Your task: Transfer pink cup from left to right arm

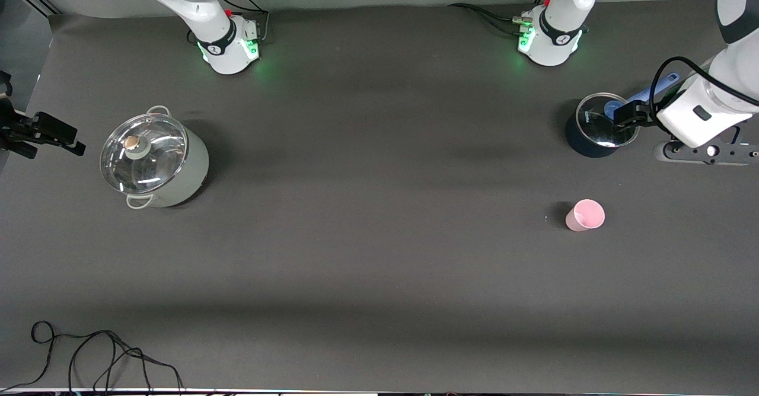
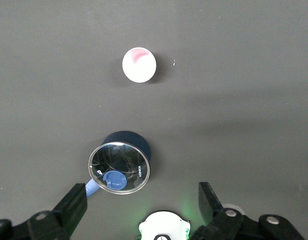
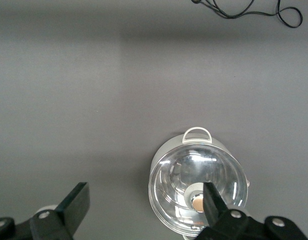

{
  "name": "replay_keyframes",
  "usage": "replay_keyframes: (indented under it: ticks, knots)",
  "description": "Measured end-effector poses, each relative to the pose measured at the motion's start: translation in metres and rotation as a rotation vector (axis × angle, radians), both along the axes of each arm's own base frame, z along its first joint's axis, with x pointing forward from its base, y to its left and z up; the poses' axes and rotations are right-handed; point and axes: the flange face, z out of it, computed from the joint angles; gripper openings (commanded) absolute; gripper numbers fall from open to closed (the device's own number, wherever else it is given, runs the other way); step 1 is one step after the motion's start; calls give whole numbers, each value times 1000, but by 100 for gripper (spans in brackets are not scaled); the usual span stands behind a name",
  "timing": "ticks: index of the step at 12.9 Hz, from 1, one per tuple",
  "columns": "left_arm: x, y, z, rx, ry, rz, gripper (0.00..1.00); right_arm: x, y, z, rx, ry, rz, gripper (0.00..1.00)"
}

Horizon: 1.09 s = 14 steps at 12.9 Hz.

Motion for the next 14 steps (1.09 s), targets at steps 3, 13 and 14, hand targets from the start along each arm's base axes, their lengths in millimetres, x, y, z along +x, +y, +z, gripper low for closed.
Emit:
replay_keyframes:
  ticks: [3,13,14]
  knots:
    - [1,7,0,-20,8,-87,99,5,18,-6,-14,13,35,100]
    - [17,101,1,-162,-48,-662,98,3,19,-7,-15,29,38,100]
    - [21,111,-3,-187,-62,-715,98,3,19,-6,-15,26,38,100]
